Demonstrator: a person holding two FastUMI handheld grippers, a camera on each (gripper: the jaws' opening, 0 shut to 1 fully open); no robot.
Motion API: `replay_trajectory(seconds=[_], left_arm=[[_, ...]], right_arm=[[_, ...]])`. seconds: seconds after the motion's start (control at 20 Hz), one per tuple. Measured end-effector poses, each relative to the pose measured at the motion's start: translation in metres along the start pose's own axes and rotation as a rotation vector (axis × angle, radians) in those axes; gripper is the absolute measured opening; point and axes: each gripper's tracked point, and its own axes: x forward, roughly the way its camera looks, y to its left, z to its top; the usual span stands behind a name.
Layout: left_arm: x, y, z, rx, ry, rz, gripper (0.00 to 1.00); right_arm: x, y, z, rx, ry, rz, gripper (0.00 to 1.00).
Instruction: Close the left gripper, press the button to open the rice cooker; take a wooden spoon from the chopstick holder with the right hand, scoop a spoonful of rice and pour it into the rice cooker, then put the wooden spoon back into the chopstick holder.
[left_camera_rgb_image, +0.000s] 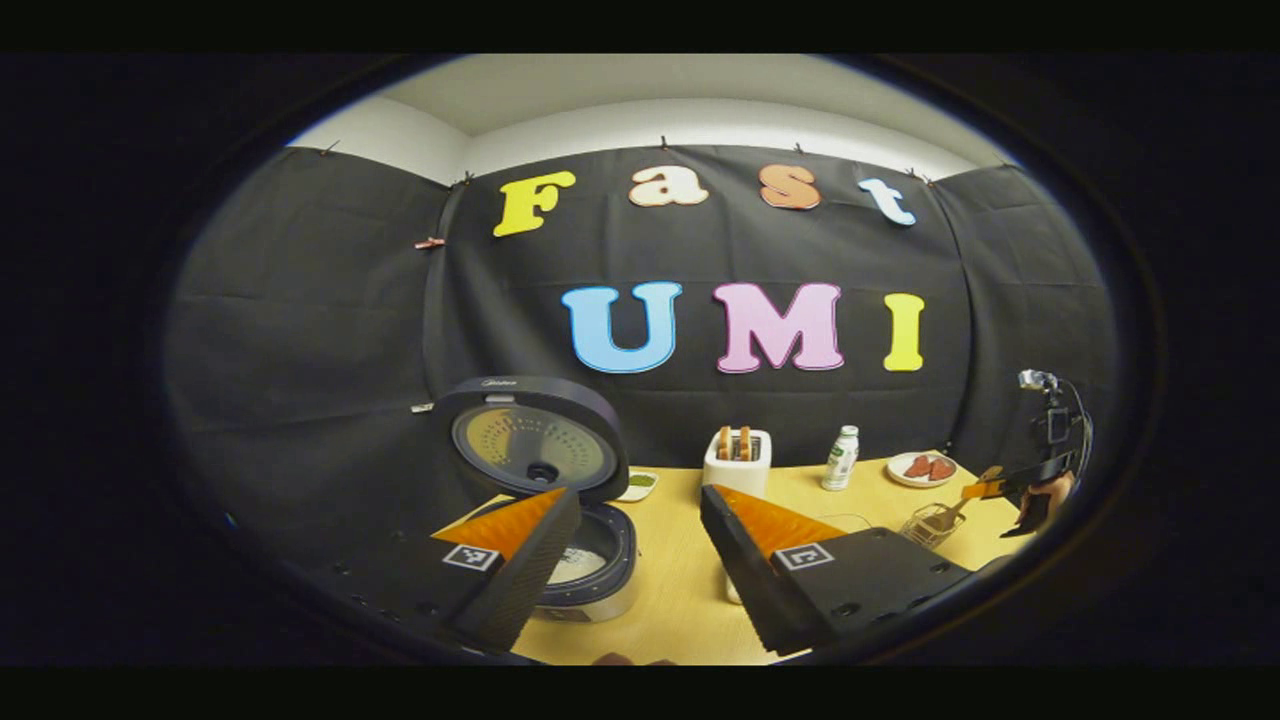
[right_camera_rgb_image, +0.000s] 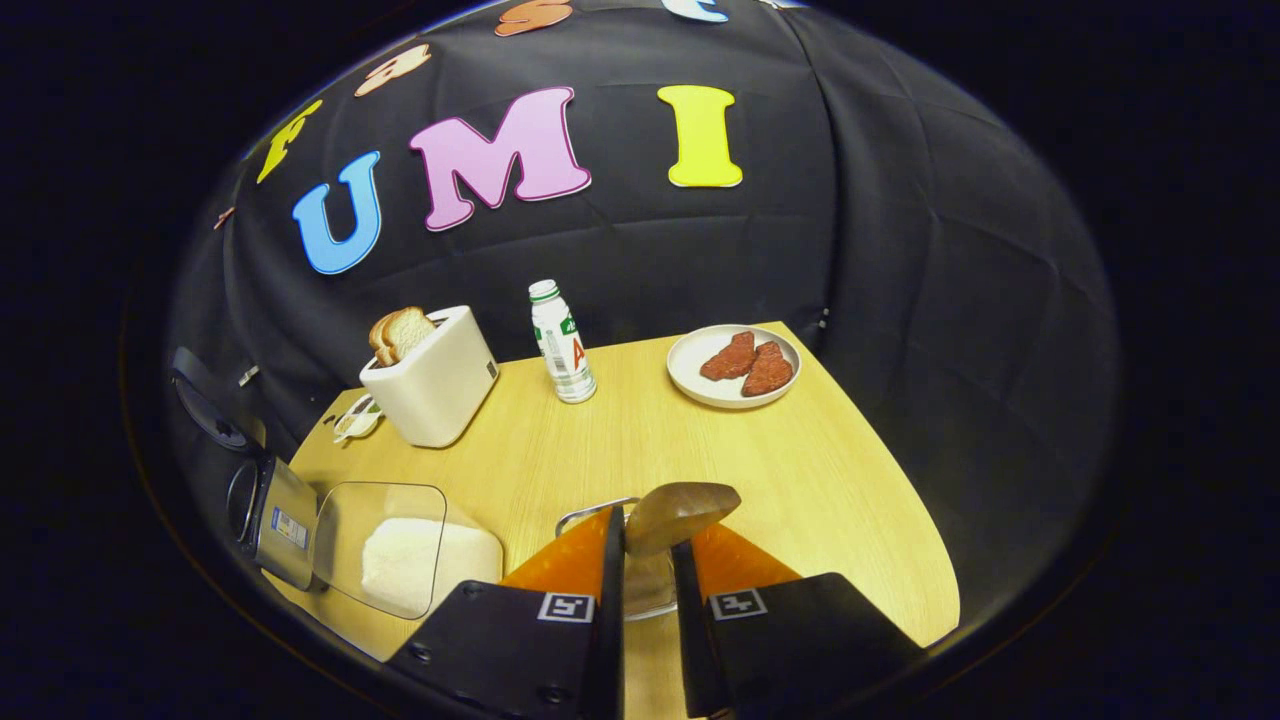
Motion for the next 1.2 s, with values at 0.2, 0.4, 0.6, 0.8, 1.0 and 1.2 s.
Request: replay_trajectory(seconds=[0.2, 0.4, 0.6, 0.8, 1.0, 1.2], left_arm=[[0.005, 0.001, 0.002, 0.019, -0.004, -0.008, 0.85], [0.014, 0.014, 0.008, 0.029, -0.021, 0.004, 0.83], [0.031, 0.026, 0.011, 0.020, -0.026, -0.003, 0.83], [0.050, 0.048, 0.019, -0.010, -0.034, 0.019, 0.83], [0.072, 0.063, 0.047, 0.041, -0.089, 0.007, 0.83], [0.096, 0.080, 0.064, -0.019, -0.100, 0.000, 0.83]], right_arm=[[-0.006, -0.014, 0.007, 0.022, -0.009, -0.031, 0.33], [-0.016, -0.032, 0.020, 0.040, -0.033, -0.068, 0.36], [-0.031, -0.032, 0.032, 0.061, -0.070, -0.077, 0.45], [-0.048, -0.015, 0.042, 0.025, -0.115, -0.051, 0.45], [-0.061, 0.002, 0.048, -0.004, -0.133, -0.026, 0.53], [-0.084, 0.023, 0.067, -0.016, -0.194, -0.001, 0.55]])
